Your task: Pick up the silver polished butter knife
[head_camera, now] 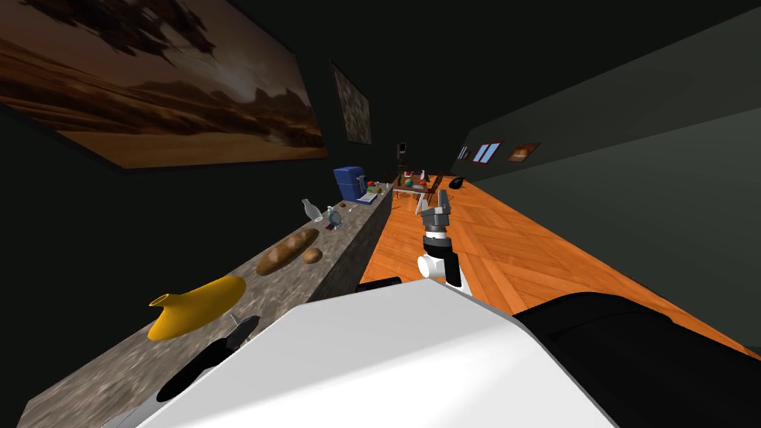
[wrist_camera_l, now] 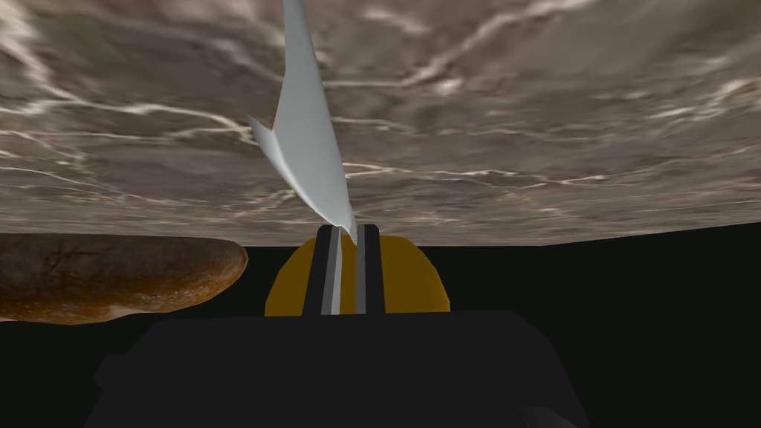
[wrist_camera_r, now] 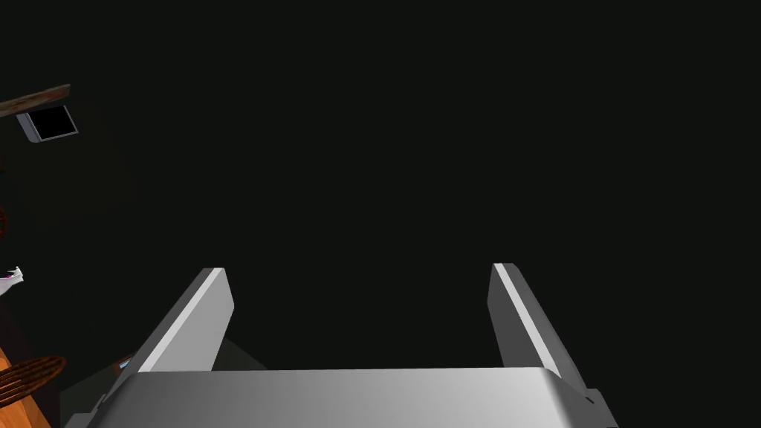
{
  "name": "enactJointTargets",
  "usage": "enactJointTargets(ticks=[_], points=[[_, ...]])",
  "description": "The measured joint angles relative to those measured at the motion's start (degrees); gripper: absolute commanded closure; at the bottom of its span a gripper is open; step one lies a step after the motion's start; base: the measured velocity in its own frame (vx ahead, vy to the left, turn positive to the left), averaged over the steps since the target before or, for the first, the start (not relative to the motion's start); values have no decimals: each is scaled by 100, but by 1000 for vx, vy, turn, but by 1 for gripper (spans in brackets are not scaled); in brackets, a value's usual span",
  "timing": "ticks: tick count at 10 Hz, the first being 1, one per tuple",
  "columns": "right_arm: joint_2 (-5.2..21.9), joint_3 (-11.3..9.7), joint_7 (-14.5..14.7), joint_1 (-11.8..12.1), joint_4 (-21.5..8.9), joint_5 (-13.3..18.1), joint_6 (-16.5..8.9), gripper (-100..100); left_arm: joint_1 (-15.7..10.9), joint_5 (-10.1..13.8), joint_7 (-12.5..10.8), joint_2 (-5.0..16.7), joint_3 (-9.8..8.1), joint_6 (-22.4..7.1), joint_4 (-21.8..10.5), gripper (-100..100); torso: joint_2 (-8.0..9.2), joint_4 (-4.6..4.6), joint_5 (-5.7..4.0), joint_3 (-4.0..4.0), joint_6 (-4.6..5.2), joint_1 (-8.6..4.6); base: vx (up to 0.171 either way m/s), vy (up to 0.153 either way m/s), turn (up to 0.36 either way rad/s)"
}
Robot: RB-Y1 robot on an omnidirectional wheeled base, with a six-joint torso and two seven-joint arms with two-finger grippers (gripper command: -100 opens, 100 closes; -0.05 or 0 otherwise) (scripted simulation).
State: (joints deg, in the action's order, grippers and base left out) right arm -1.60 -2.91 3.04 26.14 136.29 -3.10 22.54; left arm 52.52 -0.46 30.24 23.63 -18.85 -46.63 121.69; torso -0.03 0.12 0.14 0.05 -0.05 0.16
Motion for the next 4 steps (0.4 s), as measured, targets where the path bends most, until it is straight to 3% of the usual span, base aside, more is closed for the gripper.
enactJointTargets(ticks=[1,3,4], points=[[0,0,0,0,0,0,0,0,0,0,0,0,0,1,0,100,1,0,0,0,0,0,-4,-18,27],[0,0,0,0,0,0,0,0,113,68,1,-7,-18,-93,253,100,4,-1,-4,1,-3,-17,-4,-25,21],[0,0,0,0,0,0,0,0,119,71,3,-8,-17,-104,270,0,2,-1,-2,0,-2,-10,0,0,0]])
